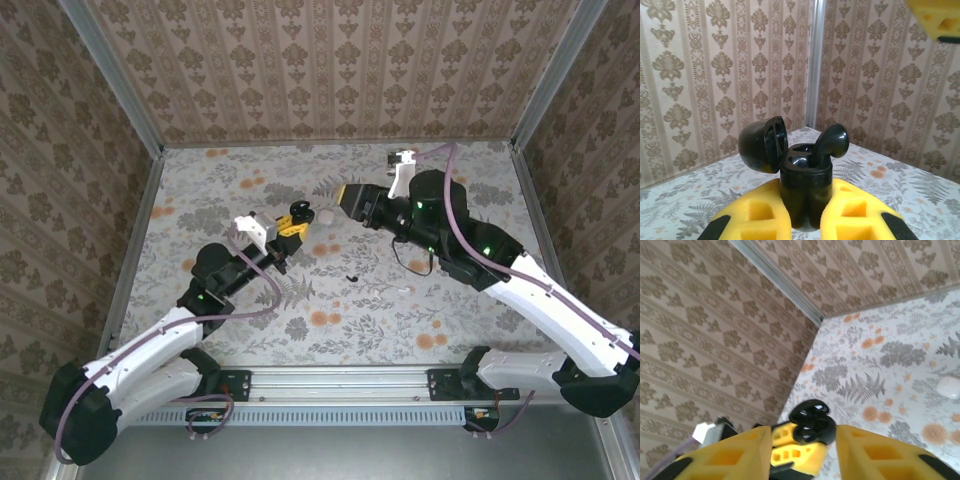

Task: Insert the wireless bluetooth earbuds into the charging case

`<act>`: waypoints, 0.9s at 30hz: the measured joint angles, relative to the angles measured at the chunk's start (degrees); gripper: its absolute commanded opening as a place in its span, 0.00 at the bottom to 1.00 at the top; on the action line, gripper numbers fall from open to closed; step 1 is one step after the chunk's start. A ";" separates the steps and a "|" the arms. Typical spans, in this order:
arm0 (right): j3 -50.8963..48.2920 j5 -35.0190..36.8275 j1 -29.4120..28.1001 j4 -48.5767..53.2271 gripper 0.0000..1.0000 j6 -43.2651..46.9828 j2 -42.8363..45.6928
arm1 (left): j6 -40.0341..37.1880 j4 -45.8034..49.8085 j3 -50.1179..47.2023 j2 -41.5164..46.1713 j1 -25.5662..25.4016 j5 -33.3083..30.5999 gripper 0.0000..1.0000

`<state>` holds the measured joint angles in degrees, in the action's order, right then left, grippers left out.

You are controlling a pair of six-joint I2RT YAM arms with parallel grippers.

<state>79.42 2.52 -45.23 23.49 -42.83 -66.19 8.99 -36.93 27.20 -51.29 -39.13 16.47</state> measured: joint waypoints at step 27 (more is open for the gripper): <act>-0.35 -19.19 3.63 5.38 0.20 6.64 -5.29 | 6.08 -2.93 4.20 -5.09 1.36 18.29 0.00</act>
<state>79.07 -16.67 -41.60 28.86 -36.18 -71.48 15.07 -39.86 31.40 -56.38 -37.78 34.76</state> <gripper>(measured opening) 0.205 0.107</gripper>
